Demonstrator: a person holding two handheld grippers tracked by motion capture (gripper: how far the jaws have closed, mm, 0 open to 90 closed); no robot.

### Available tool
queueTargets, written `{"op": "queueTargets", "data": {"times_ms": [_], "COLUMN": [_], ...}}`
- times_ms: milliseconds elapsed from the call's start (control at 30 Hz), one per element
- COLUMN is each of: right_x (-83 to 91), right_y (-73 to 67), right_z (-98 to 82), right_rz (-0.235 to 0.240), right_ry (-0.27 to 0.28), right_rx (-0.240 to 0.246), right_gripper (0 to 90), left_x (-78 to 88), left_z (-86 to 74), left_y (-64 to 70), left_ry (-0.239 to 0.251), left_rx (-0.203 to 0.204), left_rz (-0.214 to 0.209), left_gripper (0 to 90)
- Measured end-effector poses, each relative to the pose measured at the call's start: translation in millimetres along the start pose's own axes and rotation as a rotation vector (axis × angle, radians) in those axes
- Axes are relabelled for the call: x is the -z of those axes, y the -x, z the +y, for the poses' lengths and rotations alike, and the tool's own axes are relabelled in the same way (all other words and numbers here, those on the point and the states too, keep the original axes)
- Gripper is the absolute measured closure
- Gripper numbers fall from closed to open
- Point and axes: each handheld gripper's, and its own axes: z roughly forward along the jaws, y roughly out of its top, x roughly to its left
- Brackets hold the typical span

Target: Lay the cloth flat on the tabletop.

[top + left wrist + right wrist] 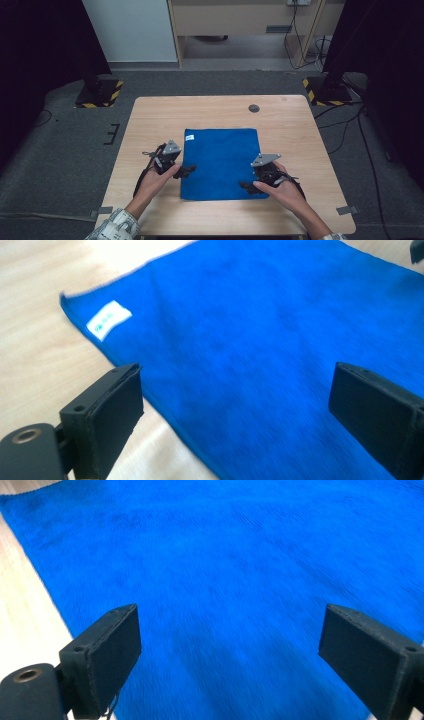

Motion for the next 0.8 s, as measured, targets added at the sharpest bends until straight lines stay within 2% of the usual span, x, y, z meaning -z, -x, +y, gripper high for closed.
{"op": "queueTargets", "data": {"times_ms": [100, 200, 267, 467, 633, 800], "right_x": [-8.1, -14.6, -18.2, -24.2, -30.4, -35.1], "right_y": [-2.3, -6.1, -8.8, -17.6, -24.1, -30.6], "right_z": [7.0, 14.7, 20.3, 33.2, 42.8, 49.6], "right_rz": [-0.006, -0.005, 0.008, 0.001, 0.005, 0.021], "right_ry": [-0.010, -0.006, -0.003, 0.019, 0.010, 0.004], "right_rx": [-0.009, -0.012, -0.007, 0.019, 0.030, 0.038], "right_gripper": [12.0, 16.4, 16.3, 17.1, 17.1, 17.1], "left_x": [-5.5, -11.2, -15.6, -19.7, -20.6, -21.1], "left_z": [8.7, 19.9, 29.6, 50.4, 60.3, 63.8], "left_y": [-3.0, -5.2, -7.5, -9.4, -7.5, -8.2], "left_ry": [0.002, 0.004, 0.014, 0.037, 0.022, 0.013], "left_rx": [0.007, -0.002, 0.002, 0.009, -0.015, -0.019], "left_rz": [-0.007, -0.015, -0.016, -0.016, -0.018, -0.013], "left_gripper": [6.0, 5.7, 5.7, 5.8, 5.8, 5.8]}}
